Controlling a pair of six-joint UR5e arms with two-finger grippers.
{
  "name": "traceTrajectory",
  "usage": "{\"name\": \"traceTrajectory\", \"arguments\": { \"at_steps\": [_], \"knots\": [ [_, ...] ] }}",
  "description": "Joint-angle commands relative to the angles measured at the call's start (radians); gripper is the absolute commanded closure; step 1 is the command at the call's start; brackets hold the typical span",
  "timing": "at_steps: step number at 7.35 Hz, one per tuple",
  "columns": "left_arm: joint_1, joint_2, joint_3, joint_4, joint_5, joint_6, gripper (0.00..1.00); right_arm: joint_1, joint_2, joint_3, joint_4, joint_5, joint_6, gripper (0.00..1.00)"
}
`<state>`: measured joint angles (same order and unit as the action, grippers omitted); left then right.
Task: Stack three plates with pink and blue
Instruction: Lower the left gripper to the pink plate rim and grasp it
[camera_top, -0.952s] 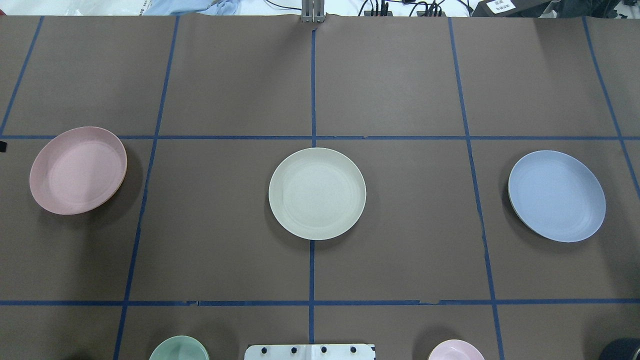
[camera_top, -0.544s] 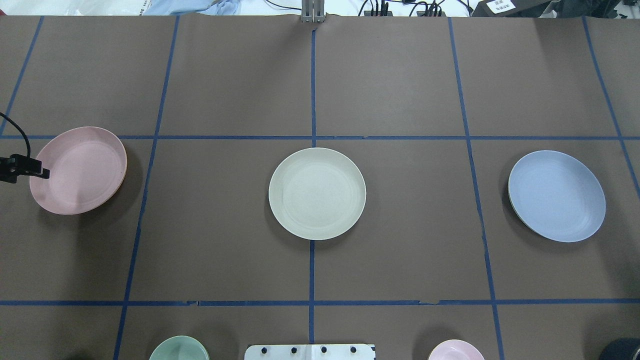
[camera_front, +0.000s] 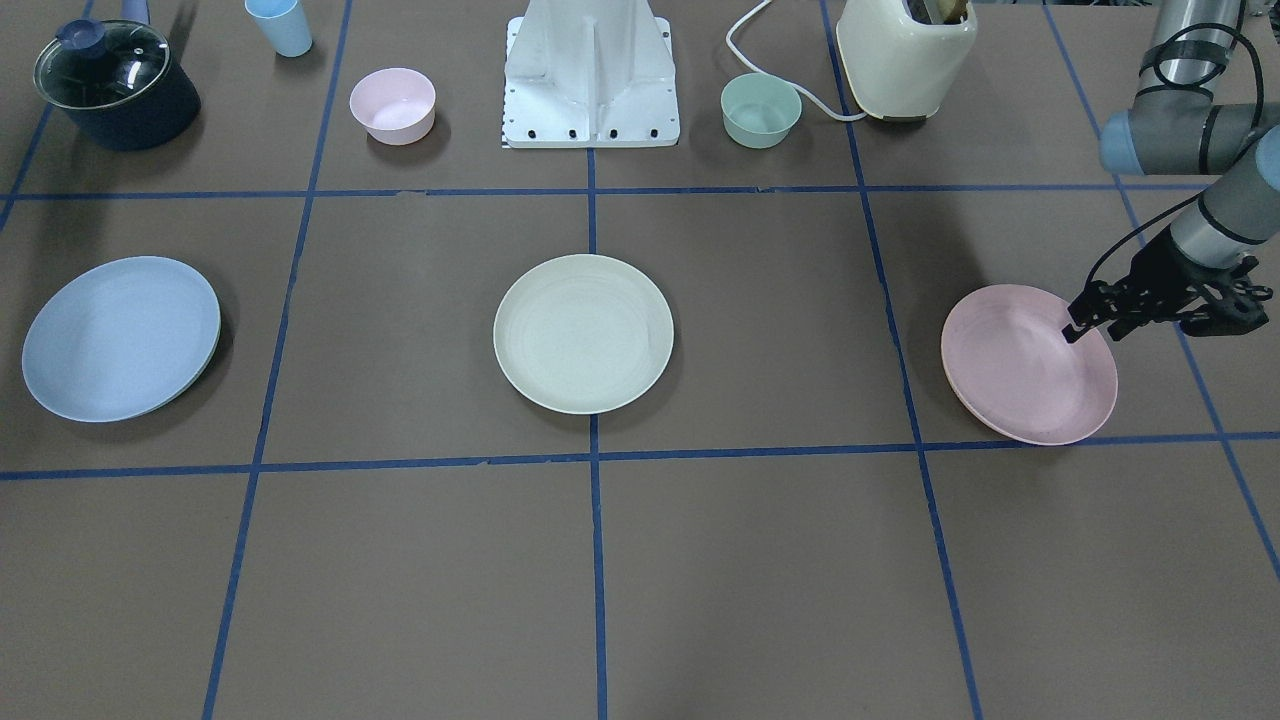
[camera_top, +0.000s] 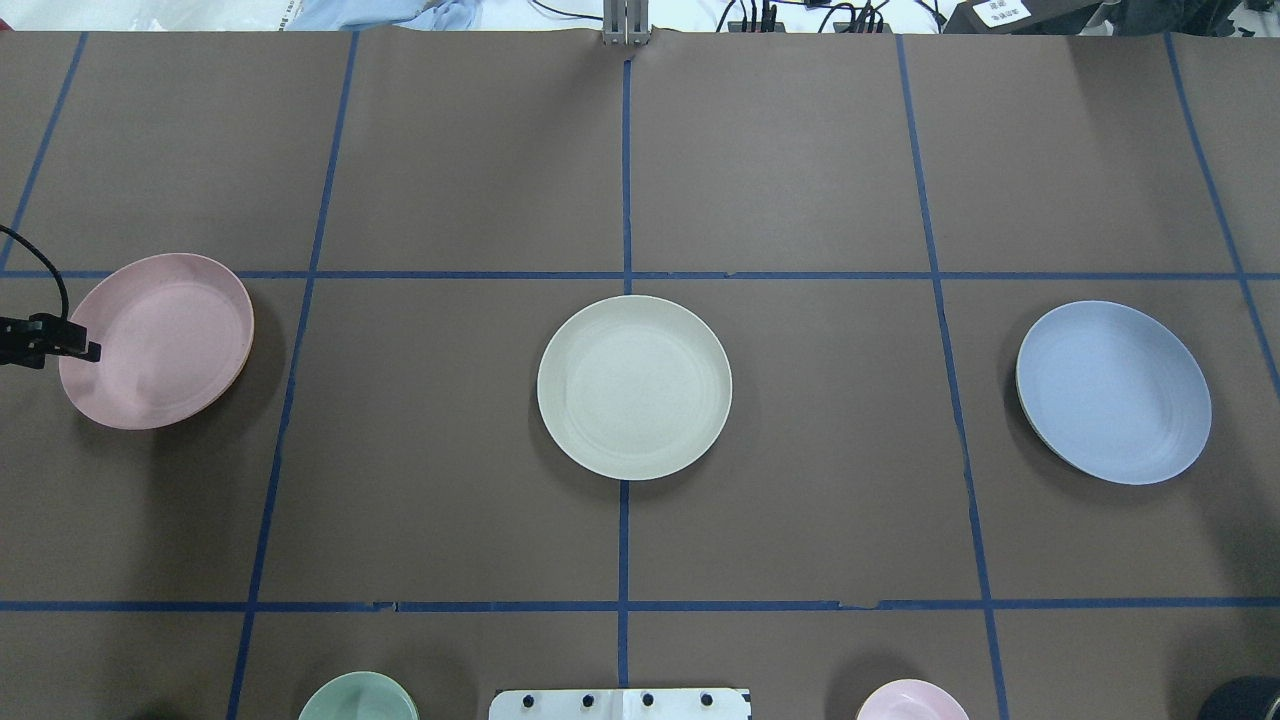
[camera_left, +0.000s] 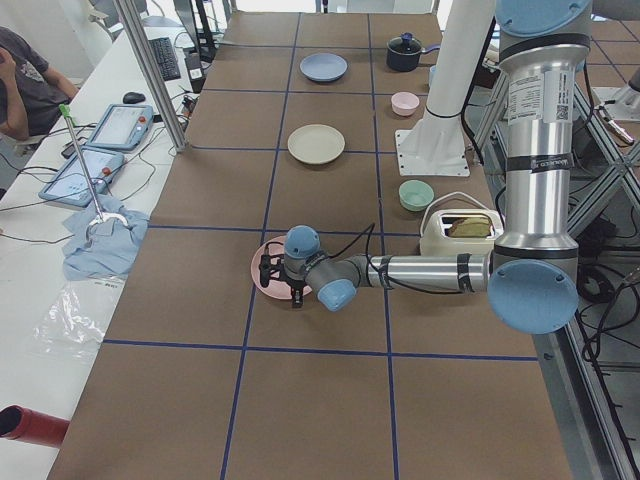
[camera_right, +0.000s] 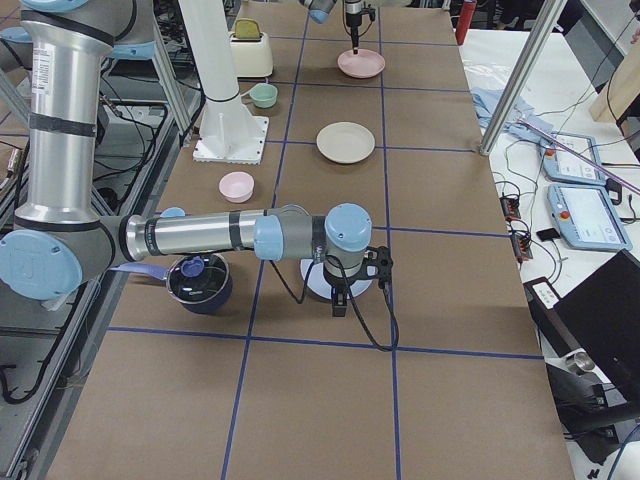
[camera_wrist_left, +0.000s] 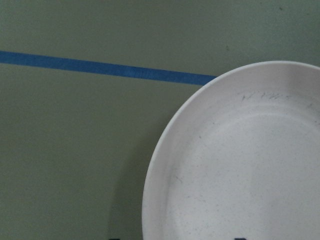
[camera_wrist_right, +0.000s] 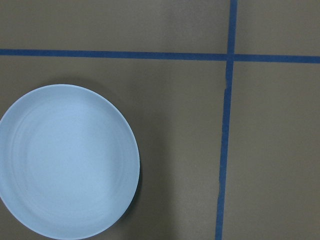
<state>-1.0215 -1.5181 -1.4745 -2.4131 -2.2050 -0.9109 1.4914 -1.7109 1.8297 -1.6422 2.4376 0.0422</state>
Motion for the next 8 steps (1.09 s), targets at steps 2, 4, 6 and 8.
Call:
{"name": "traceTrajectory", "arguments": {
  "at_steps": [2, 4, 6, 8],
  "knots": [
    [0.021, -0.010, 0.022, 0.000, 0.021, 0.003, 0.59, -0.042, -0.003, -0.003, 0.001, -0.006, -0.001, 0.00],
    [0.021, -0.005, 0.016, 0.002, 0.014, 0.032, 0.92, -0.051, -0.004, -0.012, 0.028, -0.006, 0.001, 0.00],
    [0.014, 0.002, 0.005, 0.002, 0.010, 0.075, 1.00, -0.053, -0.004, -0.055, 0.100, -0.008, 0.001, 0.00],
    [0.006, 0.010, -0.045, 0.009, 0.008, 0.075, 1.00, -0.060, -0.001, -0.073, 0.131, -0.011, 0.008, 0.00]
  ]
}}
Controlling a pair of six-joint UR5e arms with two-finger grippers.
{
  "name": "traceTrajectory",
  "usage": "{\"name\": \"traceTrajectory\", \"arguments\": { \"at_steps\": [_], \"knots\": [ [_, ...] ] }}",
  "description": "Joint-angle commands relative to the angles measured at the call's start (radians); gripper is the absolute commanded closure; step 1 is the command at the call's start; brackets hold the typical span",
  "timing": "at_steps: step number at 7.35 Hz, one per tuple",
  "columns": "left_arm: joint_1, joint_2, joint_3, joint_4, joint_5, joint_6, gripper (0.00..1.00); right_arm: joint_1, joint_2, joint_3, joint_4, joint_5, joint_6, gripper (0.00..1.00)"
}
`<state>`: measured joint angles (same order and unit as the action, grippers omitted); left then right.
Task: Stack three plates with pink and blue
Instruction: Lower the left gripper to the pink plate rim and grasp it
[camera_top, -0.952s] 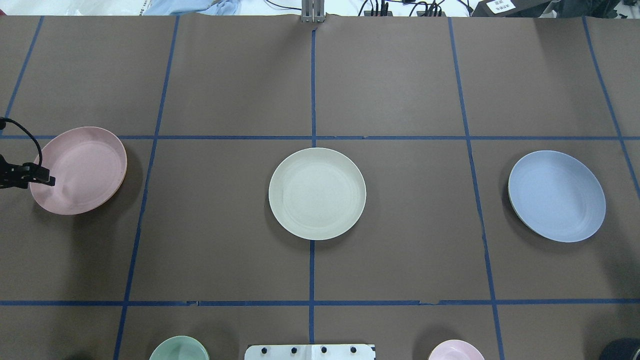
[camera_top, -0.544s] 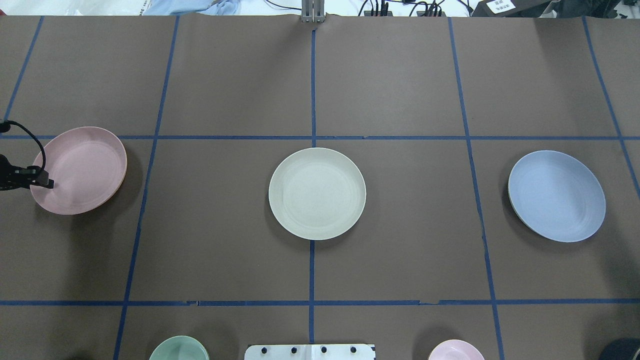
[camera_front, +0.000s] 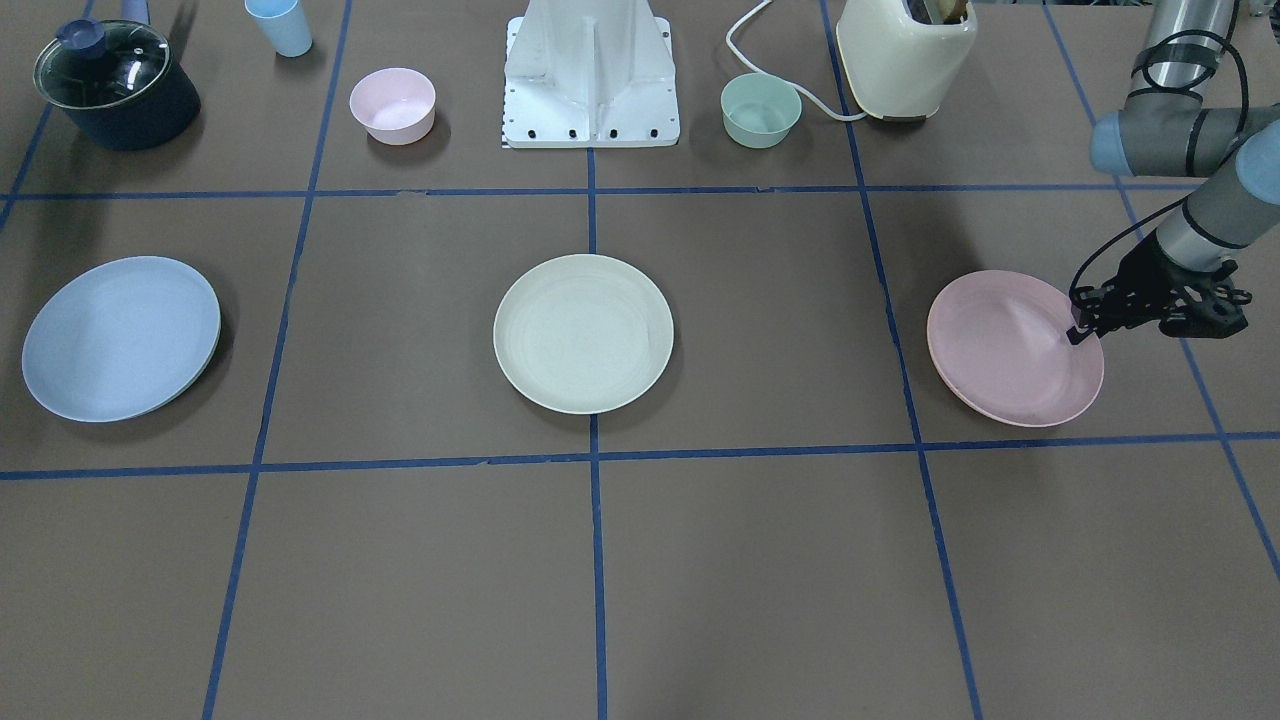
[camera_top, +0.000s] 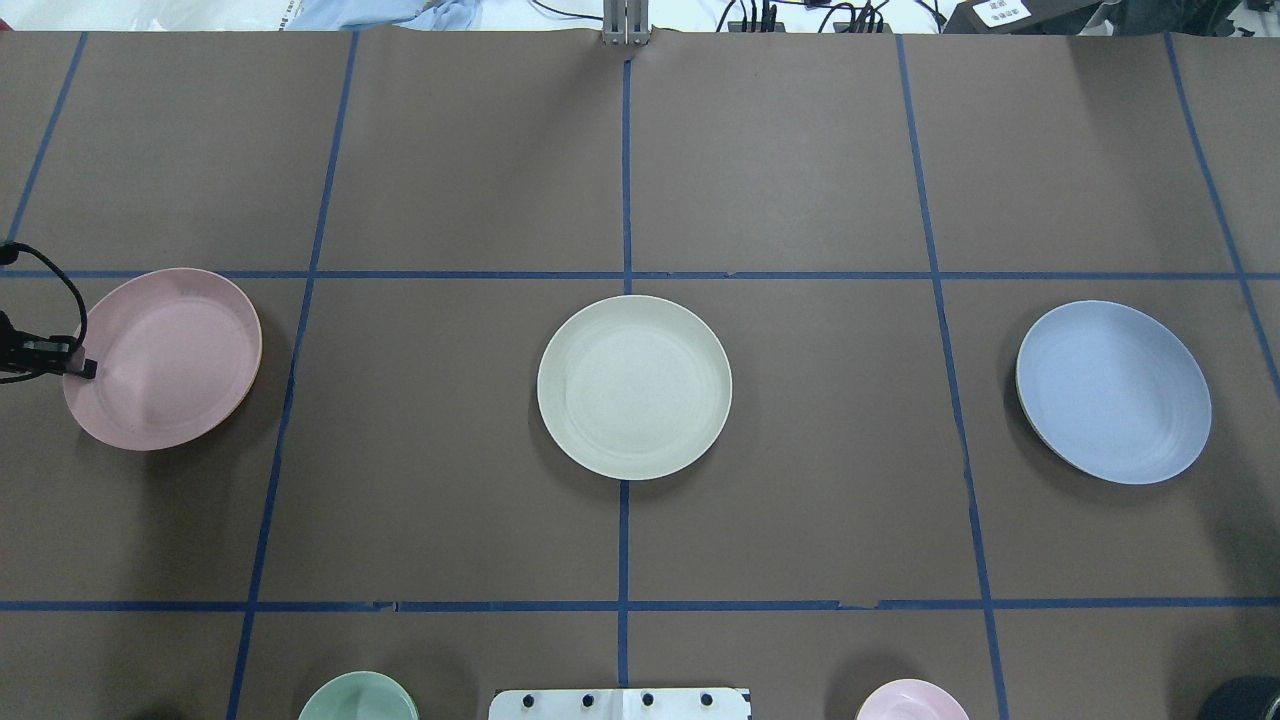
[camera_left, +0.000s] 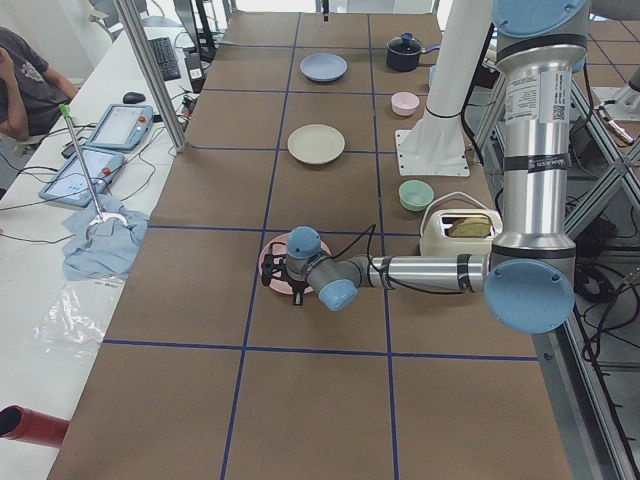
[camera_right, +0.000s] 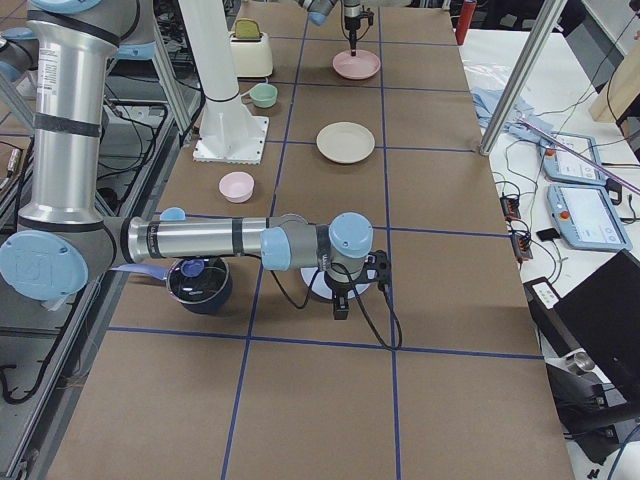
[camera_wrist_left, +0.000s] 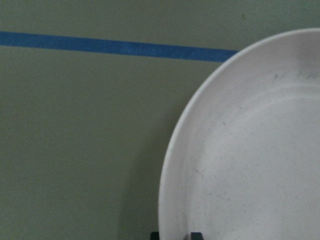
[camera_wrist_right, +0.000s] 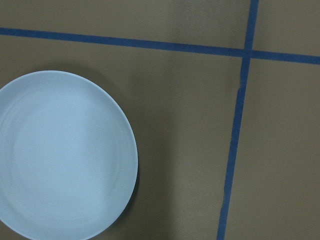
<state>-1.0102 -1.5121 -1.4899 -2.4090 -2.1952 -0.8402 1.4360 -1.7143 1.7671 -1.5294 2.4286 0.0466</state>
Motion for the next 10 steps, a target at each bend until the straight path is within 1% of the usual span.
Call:
{"name": "traceTrajectory", "arguments": {
  "at_steps": [1, 3, 4, 6, 8, 9, 10],
  "knots": [
    [-0.005, 0.006, -0.038, 0.020, -0.002, 0.004, 1.00, -0.006, 0.002, -0.012, 0.028, -0.002, 0.004, 0.00],
    [-0.005, 0.003, -0.041, 0.027, -0.003, 0.004, 1.00, -0.011, 0.005, -0.012, 0.032, -0.014, 0.021, 0.00],
    [-0.005, -0.008, -0.041, 0.045, -0.014, 0.004, 1.00, -0.011, 0.015, -0.012, 0.031, -0.034, 0.022, 0.00],
    [-0.042, -0.017, -0.049, 0.051, -0.124, 0.006, 1.00, -0.011, 0.018, -0.018, 0.061, -0.048, 0.042, 0.00],
    [-0.114, -0.037, -0.058, 0.051, -0.280, 0.004, 1.00, -0.011, 0.019, -0.020, 0.081, -0.048, 0.073, 0.00],
    [-0.137, -0.066, -0.058, 0.053, -0.344, 0.003, 1.00, -0.011, 0.040, -0.035, 0.081, -0.049, 0.073, 0.00],
    [-0.139, -0.095, -0.058, 0.053, -0.379, -0.025, 1.00, -0.011, 0.063, -0.050, 0.081, -0.060, 0.075, 0.00]
  ]
}}
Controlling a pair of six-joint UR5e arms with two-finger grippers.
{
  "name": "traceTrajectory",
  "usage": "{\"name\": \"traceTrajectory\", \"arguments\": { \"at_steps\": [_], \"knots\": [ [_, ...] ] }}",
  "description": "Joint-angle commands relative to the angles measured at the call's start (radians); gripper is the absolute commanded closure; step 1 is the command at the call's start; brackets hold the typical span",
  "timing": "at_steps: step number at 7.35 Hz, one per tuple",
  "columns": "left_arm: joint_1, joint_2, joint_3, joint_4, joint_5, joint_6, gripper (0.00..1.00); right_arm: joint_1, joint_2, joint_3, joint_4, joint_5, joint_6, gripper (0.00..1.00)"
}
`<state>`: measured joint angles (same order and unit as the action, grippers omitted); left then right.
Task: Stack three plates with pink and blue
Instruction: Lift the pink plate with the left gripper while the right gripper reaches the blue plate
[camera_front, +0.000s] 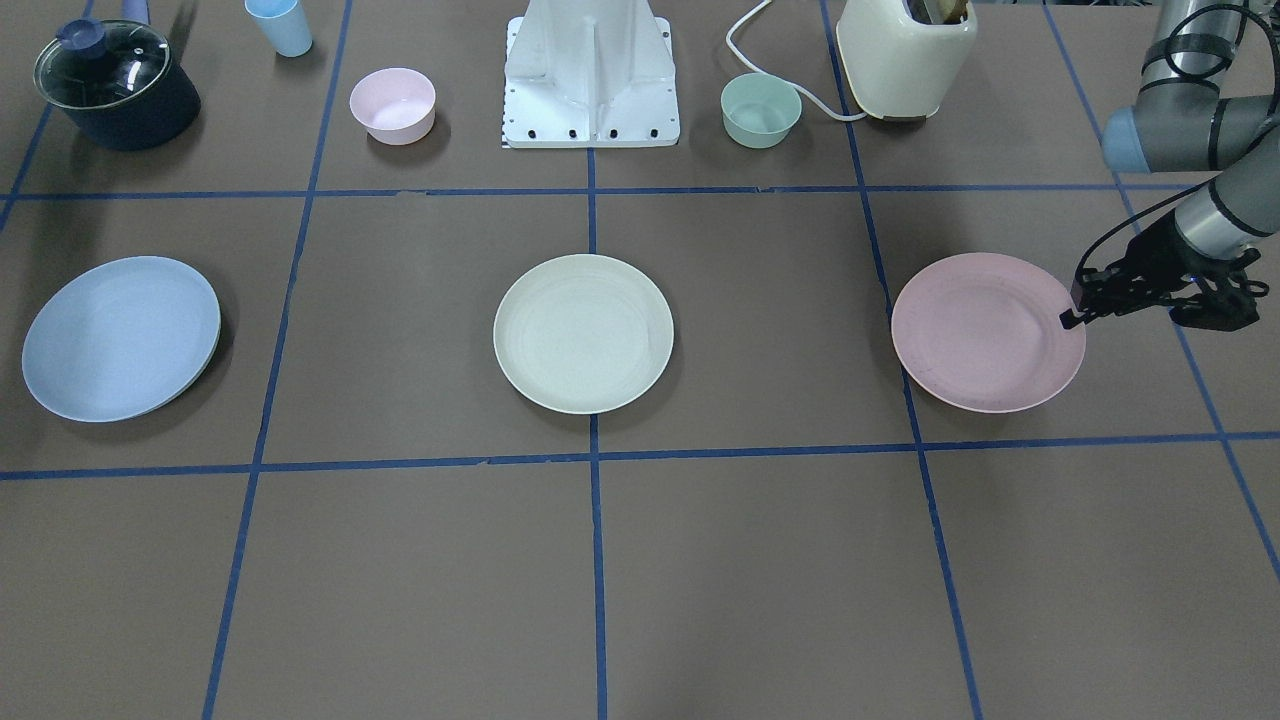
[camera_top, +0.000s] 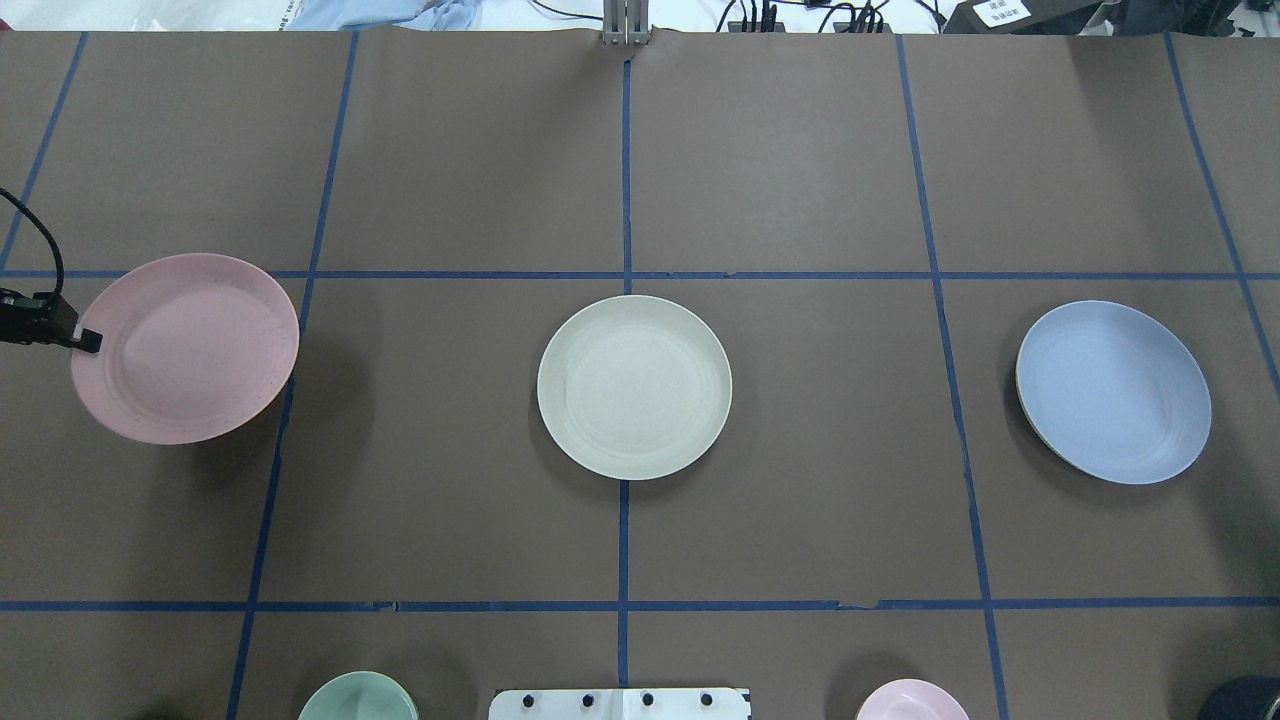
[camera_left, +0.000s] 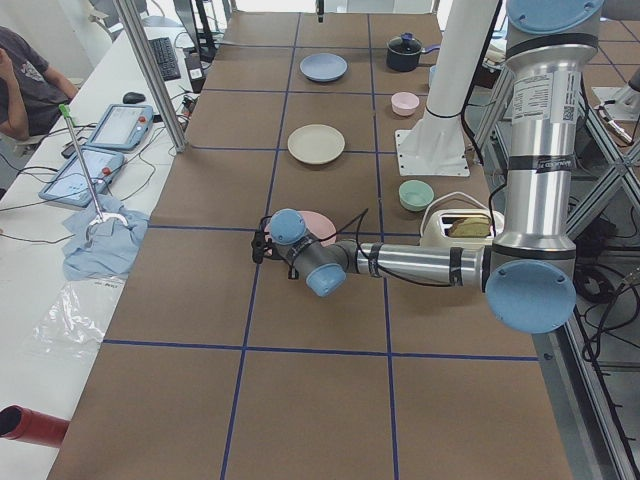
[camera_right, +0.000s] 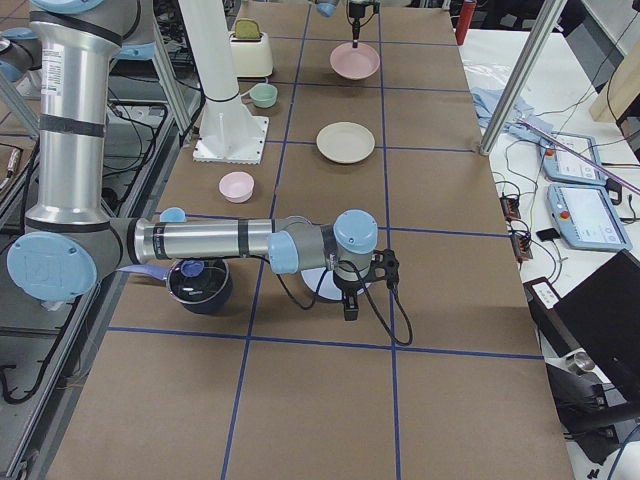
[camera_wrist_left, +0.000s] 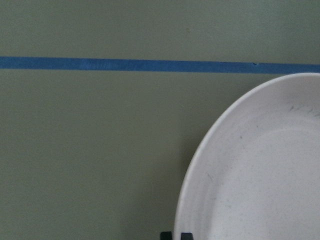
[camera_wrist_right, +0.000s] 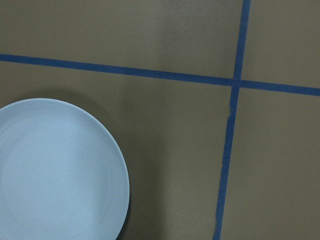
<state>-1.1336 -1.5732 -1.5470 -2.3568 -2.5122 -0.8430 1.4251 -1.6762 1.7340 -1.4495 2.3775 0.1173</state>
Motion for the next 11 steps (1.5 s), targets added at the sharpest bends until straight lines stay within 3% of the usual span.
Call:
{"name": "traceTrajectory", "arguments": {
  "at_steps": [1, 2, 5, 7, 10, 11],
  "knots": [
    [-0.015, -0.072, -0.001, -0.001, -0.066, -0.103, 1.00, -0.003, 0.035, -0.025, 0.004, -0.027, 0.021, 0.00],
    [-0.014, -0.129, -0.004, -0.012, -0.068, -0.240, 1.00, -0.018, 0.039, -0.052, 0.071, -0.044, 0.069, 0.00],
    [0.027, -0.209, -0.025, -0.076, -0.057, -0.521, 1.00, -0.176, 0.021, -0.213, 0.543, -0.095, 0.455, 0.00],
    [0.093, -0.223, -0.030, -0.177, 0.014, -0.686, 1.00, -0.241, -0.013, -0.281, 0.780, -0.101, 0.588, 0.00],
    [0.132, -0.241, -0.036, -0.202, 0.036, -0.746, 1.00, -0.303, -0.039, -0.286, 0.791, -0.103, 0.608, 0.01],
    [0.132, -0.242, -0.036, -0.202, 0.036, -0.746, 1.00, -0.320, -0.037, -0.290, 0.791, -0.103, 0.610, 0.07]
  ]
}}
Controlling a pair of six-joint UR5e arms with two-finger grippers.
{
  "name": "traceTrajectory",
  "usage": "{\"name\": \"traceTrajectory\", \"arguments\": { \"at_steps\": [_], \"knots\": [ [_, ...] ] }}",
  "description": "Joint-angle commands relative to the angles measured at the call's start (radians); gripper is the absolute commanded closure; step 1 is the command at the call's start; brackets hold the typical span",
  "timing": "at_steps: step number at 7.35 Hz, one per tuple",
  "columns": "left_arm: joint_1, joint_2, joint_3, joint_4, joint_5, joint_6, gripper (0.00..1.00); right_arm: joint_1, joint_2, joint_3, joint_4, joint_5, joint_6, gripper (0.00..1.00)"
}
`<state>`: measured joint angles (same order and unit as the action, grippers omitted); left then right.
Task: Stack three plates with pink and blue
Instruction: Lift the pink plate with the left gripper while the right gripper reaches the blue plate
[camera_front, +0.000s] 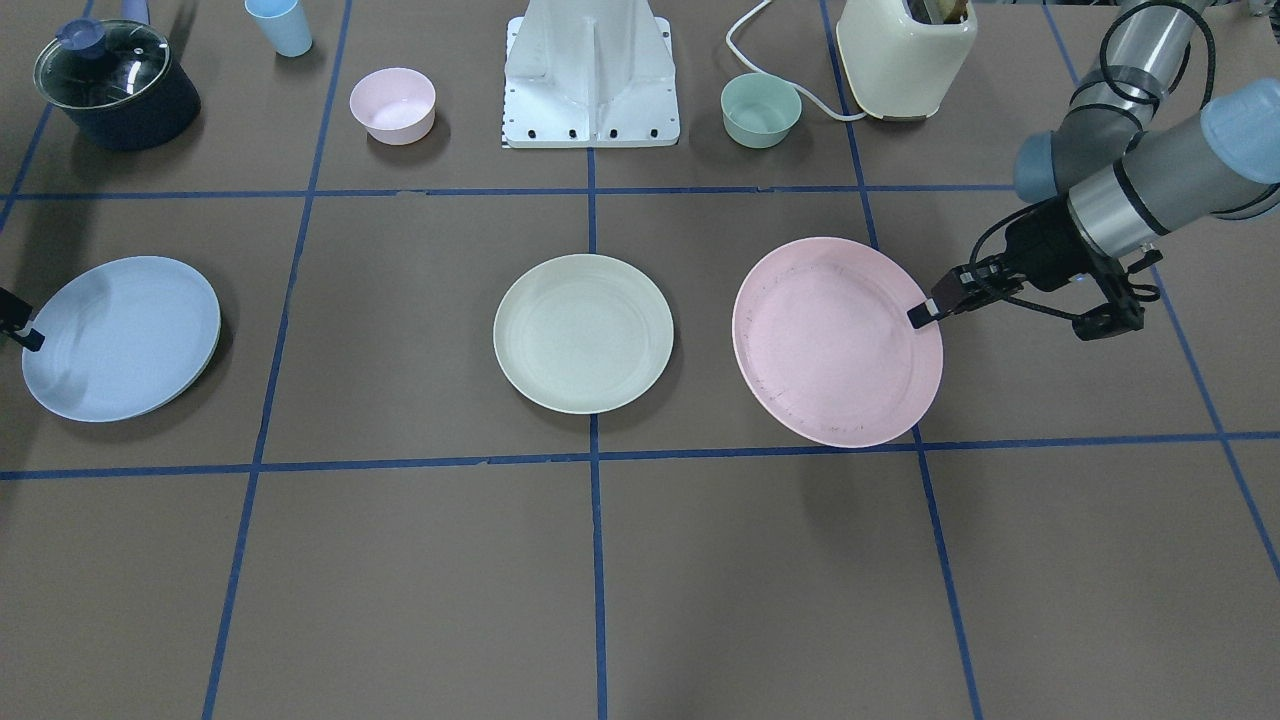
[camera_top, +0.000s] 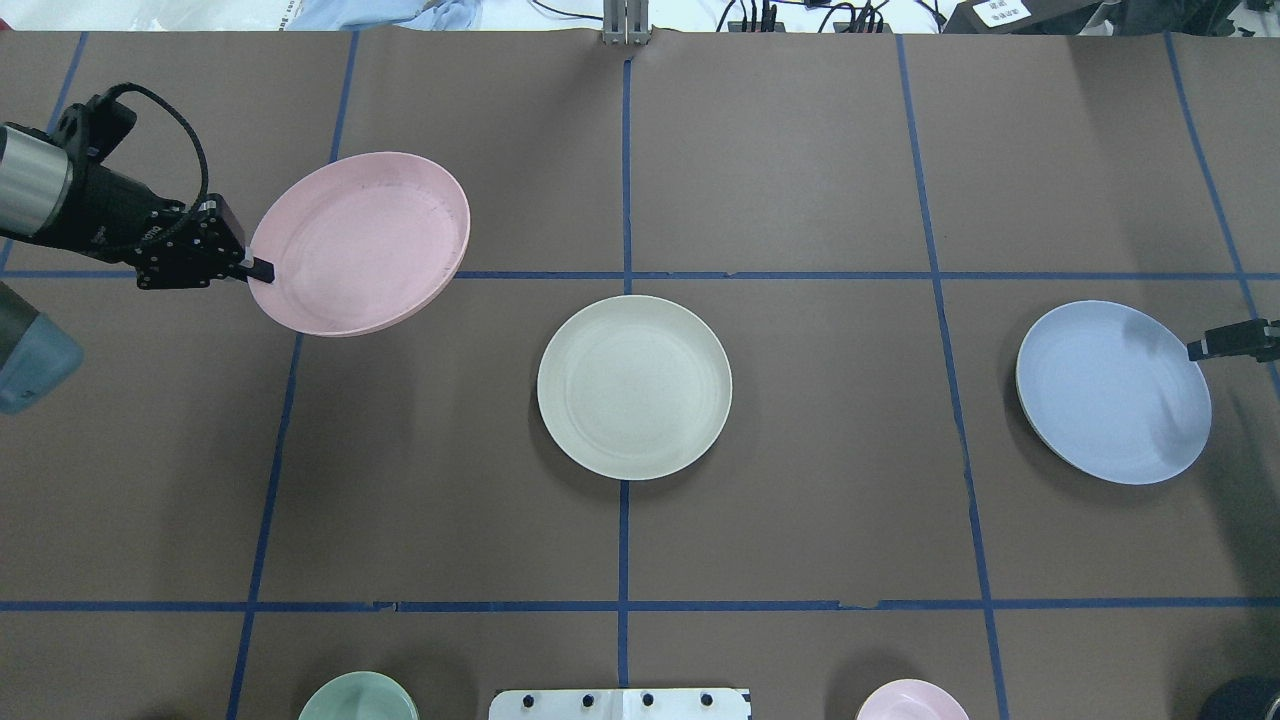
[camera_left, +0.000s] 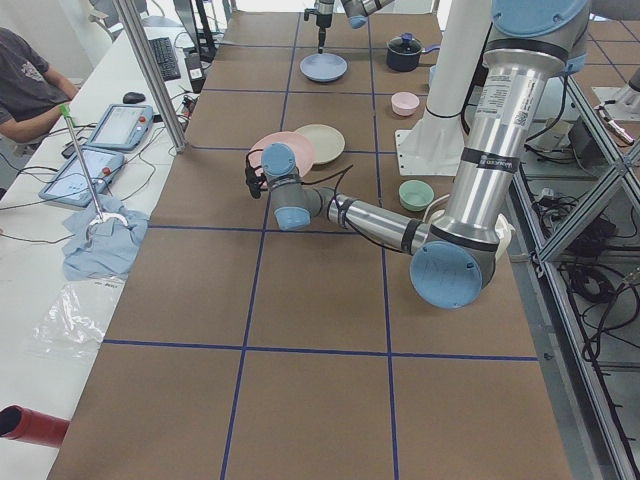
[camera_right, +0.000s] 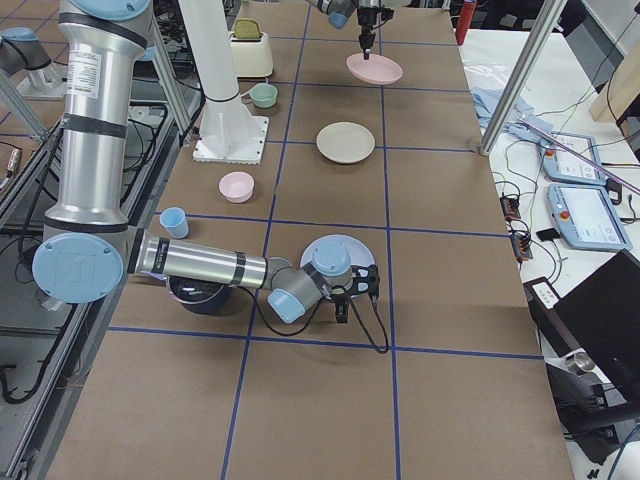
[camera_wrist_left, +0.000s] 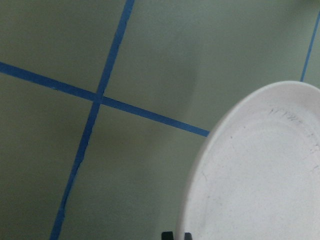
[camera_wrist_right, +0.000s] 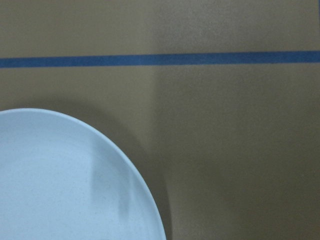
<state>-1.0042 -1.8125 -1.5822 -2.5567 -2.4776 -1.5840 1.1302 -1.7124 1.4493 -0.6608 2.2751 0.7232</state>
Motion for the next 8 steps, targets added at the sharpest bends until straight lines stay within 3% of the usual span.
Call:
{"name": "traceTrajectory", "arguments": {
  "at_steps": [1, 2, 3, 5, 6, 7, 8],
  "knots": [
    [0.003, -0.002, -0.001, -0.002, 0.002, -0.002, 1.00, -0.032, -0.001, -0.007, 0.001, 0.003, 0.005, 0.34],
    [0.003, -0.004, -0.002, -0.002, 0.002, -0.002, 1.00, -0.035, 0.000, -0.007, 0.003, 0.014, 0.004, 0.76],
    [0.003, -0.004, -0.002, 0.000, 0.003, -0.002, 1.00, -0.035, 0.002, -0.006, 0.016, 0.020, 0.004, 1.00],
    [0.009, -0.002, 0.001, 0.000, 0.003, 0.001, 1.00, -0.033, 0.002, -0.003, 0.030, 0.075, 0.009, 1.00],
    [0.019, -0.004, 0.001, 0.000, 0.014, 0.001, 1.00, -0.030, 0.005, -0.012, 0.046, 0.146, 0.012, 1.00],
    [0.042, -0.004, -0.001, 0.000, 0.043, -0.004, 1.00, -0.014, 0.019, -0.007, 0.047, 0.220, 0.065, 1.00],
    [0.070, -0.020, -0.002, 0.001, 0.083, -0.013, 1.00, -0.007, 0.025, 0.032, 0.049, 0.230, 0.144, 1.00]
  ]
}}
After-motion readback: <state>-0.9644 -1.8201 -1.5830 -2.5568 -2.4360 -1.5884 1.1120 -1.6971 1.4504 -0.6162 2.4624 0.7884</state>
